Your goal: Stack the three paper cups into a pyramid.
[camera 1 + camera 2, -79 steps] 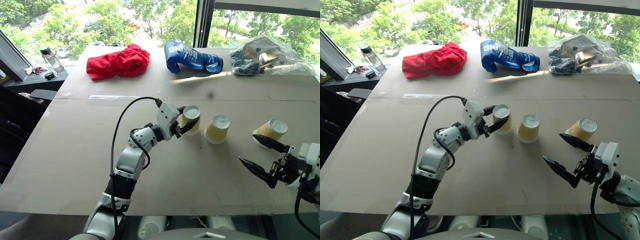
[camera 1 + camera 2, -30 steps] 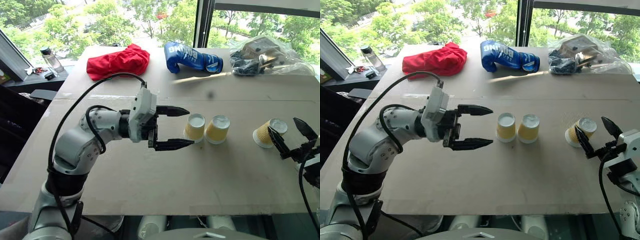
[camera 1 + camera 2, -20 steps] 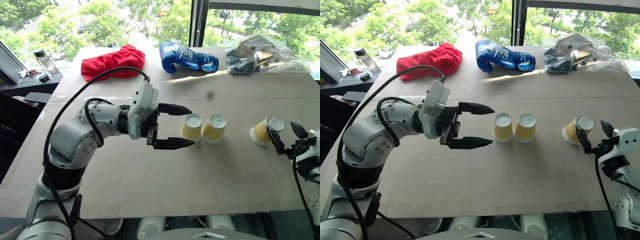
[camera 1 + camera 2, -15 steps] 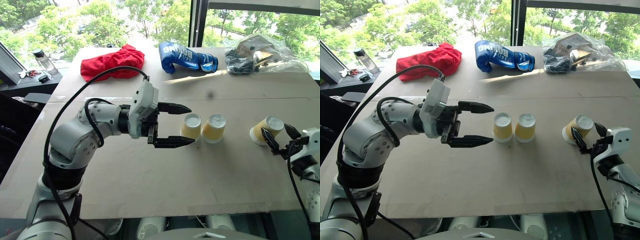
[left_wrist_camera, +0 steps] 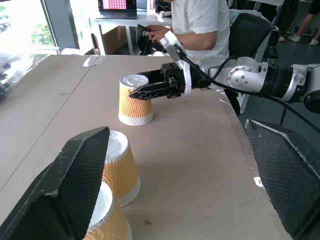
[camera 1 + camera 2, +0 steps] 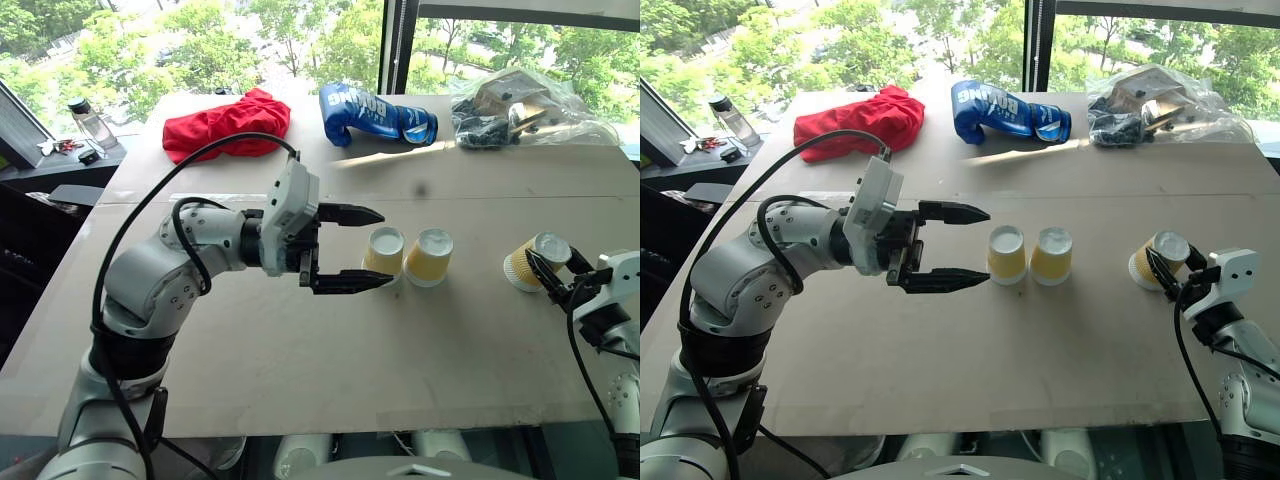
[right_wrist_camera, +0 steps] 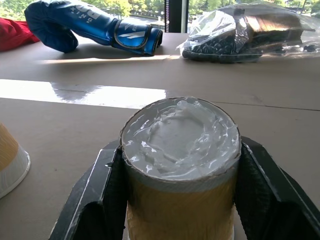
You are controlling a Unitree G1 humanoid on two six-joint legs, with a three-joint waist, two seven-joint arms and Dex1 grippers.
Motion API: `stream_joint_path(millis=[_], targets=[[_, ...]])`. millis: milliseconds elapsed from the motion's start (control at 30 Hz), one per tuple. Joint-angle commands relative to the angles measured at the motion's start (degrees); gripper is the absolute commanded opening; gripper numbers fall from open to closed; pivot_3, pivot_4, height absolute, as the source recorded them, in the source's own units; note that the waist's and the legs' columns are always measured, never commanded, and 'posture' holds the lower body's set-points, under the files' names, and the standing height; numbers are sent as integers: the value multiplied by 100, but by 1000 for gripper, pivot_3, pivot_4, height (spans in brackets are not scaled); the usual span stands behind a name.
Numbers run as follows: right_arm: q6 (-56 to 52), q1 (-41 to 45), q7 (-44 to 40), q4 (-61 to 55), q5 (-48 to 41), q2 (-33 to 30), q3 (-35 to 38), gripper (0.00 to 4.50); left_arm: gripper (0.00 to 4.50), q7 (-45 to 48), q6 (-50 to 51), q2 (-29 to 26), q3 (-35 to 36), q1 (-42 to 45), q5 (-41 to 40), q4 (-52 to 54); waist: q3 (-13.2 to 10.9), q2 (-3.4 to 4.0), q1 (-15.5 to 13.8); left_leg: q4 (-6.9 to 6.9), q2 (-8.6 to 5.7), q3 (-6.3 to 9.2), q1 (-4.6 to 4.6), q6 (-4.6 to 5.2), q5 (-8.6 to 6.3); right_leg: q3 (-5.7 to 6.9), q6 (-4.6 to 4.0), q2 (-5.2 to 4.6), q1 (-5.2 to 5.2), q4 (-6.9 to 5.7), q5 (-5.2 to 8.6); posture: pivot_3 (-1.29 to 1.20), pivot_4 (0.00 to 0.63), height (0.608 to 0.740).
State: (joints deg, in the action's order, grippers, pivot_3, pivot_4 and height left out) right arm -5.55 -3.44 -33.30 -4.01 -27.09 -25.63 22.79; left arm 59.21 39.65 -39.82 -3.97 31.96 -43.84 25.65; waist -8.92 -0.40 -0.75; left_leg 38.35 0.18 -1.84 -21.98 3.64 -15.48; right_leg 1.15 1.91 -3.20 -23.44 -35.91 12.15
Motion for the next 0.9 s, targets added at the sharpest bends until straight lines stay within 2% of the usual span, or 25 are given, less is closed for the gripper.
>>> stream_joint_path(millis=[33, 233, 433, 567, 633, 900], targets=[[187, 53, -38, -111, 33, -97, 102, 2081, 4500, -125, -154, 3, 77, 58, 212, -26, 0, 0, 0, 0, 0, 0, 0, 0, 0, 0, 0, 0, 0, 0, 0, 0, 150, 740], [6, 162, -197, -514, -92, -249, -56, 2081, 4500, -140, -348, -60, 105, 36, 570, -244, 0, 0, 1, 0, 0, -2, 1, 0, 0, -2, 0, 1, -1, 0, 0, 0, 150, 740], [-1143, 606, -459, -1570, -933, -763, -293, 2081, 4500, 102, -675, -279, 217, -10, 868, -602, -3, 3, 21, -3, 5, -13, 2, 0, 0, -15, 2, 6, -11, -5, -1, 0, 150, 740], [-2056, 1147, -322, -2137, -1723, -1000, -439, 2081, 4500, 227, -860, -421, 254, -164, 1047, -762, -6, -1, 5, -5, 7, -12, -1, 0, 0, -11, 4, 6, -12, -2, -3, 0, 150, 740], [-2628, 1542, -271, -2378, -2118, -1099, -748, 2081, 4500, 185, -897, -443, 336, -269, 1093, -772, -8, -4, 11, -4, 7, -13, -4, 0, 0, -11, 1, 5, -14, -1, -2, 0, 150, 740], [-3184, 2206, -297, -2443, -2161, -1167, -1322, 2081, 4500, 11, -851, -453, 525, -489, 1104, -595, -15, -18, -14, -2, 7, -6, -22, 1, 0, 0, 3, -6, -23, 7, -3, 0, 150, 740]])
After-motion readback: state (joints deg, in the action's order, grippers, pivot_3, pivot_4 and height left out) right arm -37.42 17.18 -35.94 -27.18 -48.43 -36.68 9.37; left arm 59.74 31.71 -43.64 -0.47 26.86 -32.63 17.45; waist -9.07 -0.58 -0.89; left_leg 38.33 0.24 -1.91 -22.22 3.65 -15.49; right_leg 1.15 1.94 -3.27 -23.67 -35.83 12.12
